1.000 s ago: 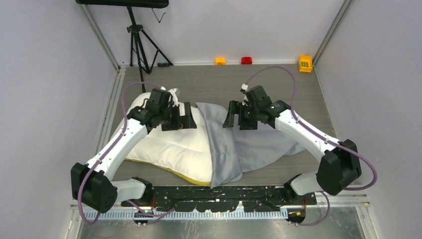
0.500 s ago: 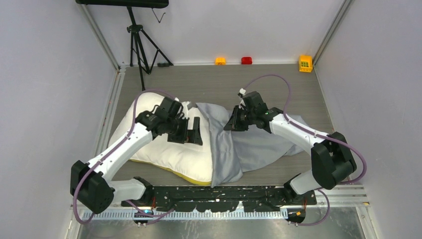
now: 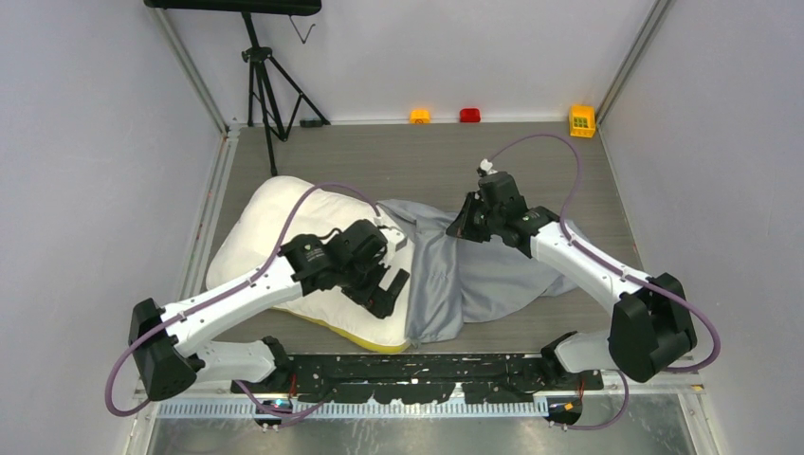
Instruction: Remove the pillowcase from the pillow
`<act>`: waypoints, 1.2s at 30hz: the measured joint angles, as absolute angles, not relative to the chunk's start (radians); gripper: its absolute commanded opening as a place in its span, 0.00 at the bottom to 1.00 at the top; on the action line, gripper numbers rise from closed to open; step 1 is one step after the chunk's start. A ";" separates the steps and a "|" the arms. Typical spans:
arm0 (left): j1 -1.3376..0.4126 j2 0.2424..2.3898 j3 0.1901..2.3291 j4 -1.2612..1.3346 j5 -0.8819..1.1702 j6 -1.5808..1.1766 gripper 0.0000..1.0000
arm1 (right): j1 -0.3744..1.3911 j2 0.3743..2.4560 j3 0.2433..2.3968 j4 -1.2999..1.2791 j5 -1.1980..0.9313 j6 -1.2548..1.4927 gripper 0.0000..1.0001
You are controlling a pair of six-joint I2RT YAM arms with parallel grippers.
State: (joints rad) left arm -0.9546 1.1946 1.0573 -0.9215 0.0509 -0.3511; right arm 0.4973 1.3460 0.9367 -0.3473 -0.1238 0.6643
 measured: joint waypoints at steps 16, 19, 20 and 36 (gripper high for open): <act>-1.008 1.365 1.005 -0.792 0.106 -0.290 0.96 | 0.360 1.235 0.967 -0.482 0.010 0.610 0.00; -1.008 1.406 1.000 -0.783 0.085 -0.303 0.67 | 0.318 1.188 0.978 -0.508 0.042 0.598 0.00; -1.009 1.422 0.999 -0.781 0.076 -0.312 0.57 | 0.308 1.180 0.979 -0.513 0.058 0.599 0.00; -0.802 1.409 1.007 -0.758 -0.042 -0.398 0.00 | 0.191 1.104 1.230 -0.678 0.518 0.646 0.00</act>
State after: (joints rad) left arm -0.8024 1.4090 1.0065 -0.7578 -0.0418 -0.3977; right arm 0.1905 1.1038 1.2297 -0.6777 0.5182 0.6464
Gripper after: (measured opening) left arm 0.036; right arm 0.026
